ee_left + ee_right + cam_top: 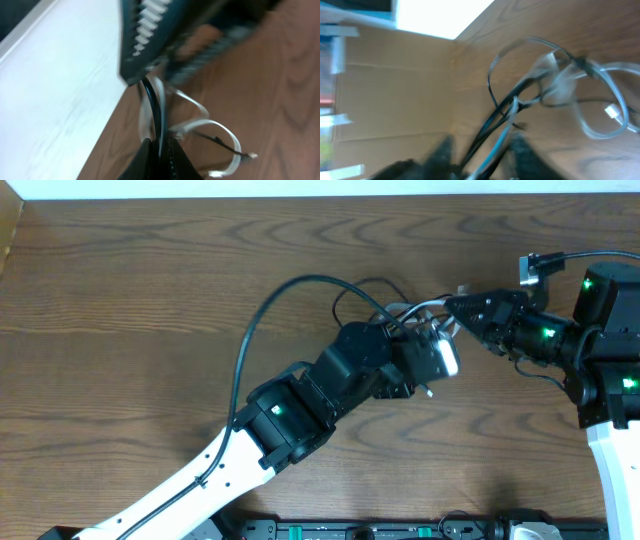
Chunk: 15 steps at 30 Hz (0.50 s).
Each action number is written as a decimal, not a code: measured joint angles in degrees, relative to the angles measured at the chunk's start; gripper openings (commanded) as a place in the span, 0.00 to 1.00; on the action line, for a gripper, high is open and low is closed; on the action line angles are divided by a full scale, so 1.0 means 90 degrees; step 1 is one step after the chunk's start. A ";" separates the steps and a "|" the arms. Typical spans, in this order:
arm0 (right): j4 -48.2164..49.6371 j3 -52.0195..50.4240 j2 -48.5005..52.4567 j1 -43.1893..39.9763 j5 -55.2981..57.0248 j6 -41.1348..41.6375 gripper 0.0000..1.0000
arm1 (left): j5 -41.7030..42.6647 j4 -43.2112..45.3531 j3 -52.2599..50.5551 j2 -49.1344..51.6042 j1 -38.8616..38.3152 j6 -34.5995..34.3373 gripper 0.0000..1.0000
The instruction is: Untangle cables
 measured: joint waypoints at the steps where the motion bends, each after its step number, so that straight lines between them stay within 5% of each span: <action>1: -0.0061 0.0002 0.0000 0.0000 0.0187 -0.0163 0.97 | -0.0126 0.0039 0.0000 -0.0007 0.0000 -0.0228 0.07; 15: -0.0294 0.0002 0.0000 0.0000 0.1664 -0.2147 0.99 | -0.0668 0.0340 0.0000 -0.0726 0.0364 -0.2521 0.08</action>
